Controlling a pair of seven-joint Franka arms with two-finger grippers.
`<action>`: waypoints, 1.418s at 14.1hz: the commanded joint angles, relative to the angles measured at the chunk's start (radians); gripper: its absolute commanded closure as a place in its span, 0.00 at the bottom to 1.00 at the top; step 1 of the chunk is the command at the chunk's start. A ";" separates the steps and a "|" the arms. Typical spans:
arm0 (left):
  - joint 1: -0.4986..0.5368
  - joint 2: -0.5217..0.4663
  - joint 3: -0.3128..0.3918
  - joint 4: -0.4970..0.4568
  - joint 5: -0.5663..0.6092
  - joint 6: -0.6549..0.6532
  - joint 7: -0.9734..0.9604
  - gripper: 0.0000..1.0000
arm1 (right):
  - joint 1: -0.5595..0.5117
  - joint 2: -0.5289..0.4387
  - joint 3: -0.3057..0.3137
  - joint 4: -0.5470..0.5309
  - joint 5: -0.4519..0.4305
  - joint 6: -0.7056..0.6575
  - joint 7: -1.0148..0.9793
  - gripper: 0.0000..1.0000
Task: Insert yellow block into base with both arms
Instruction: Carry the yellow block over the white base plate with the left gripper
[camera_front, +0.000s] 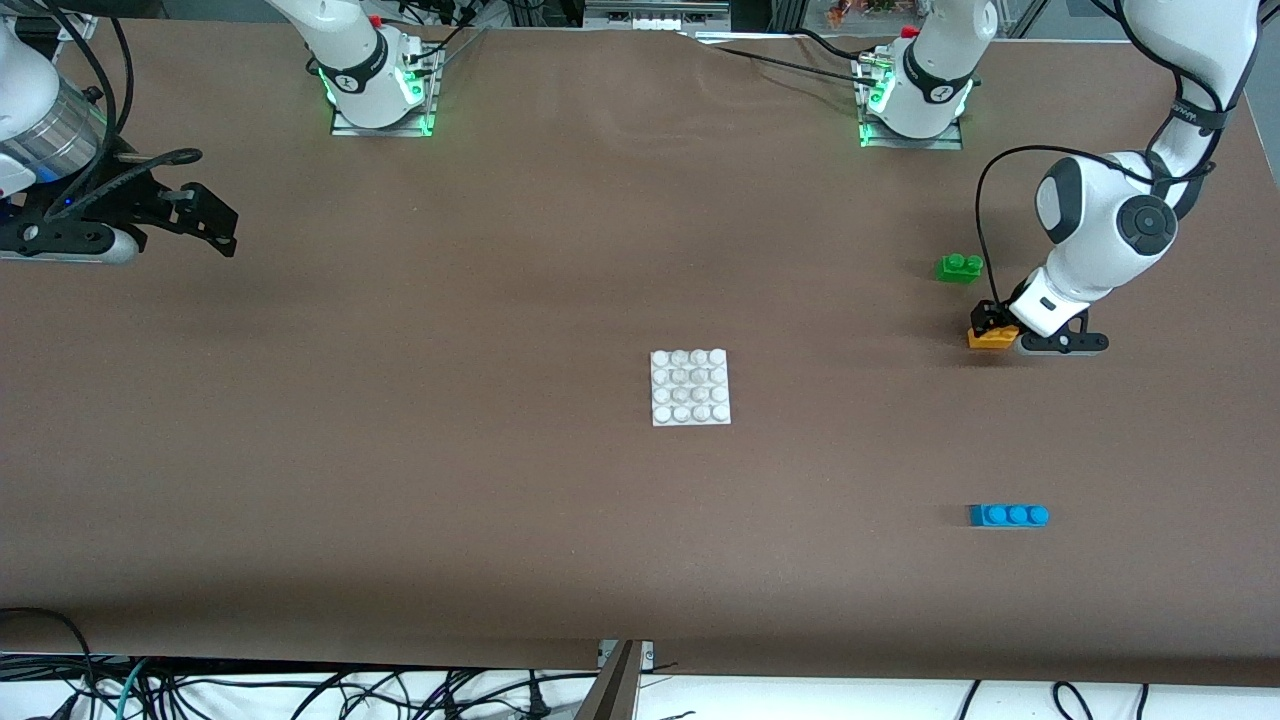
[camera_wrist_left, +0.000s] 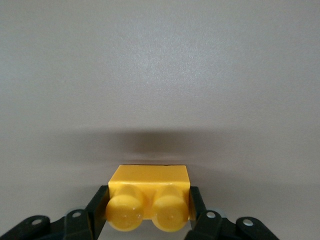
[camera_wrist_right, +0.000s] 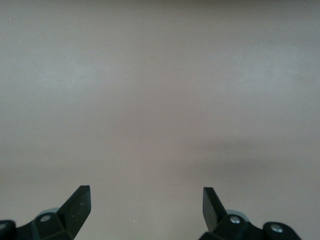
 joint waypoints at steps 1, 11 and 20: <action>0.007 -0.106 -0.057 0.027 0.017 -0.139 -0.005 0.82 | -0.004 -0.001 -0.001 0.016 -0.011 -0.007 -0.008 0.01; -0.027 0.022 -0.434 0.546 -0.051 -0.693 -0.244 0.82 | -0.004 -0.001 0.001 0.016 -0.013 -0.005 -0.007 0.01; -0.542 0.438 -0.257 1.033 0.083 -0.780 -0.553 0.82 | -0.004 -0.002 -0.001 0.016 -0.005 -0.004 -0.005 0.01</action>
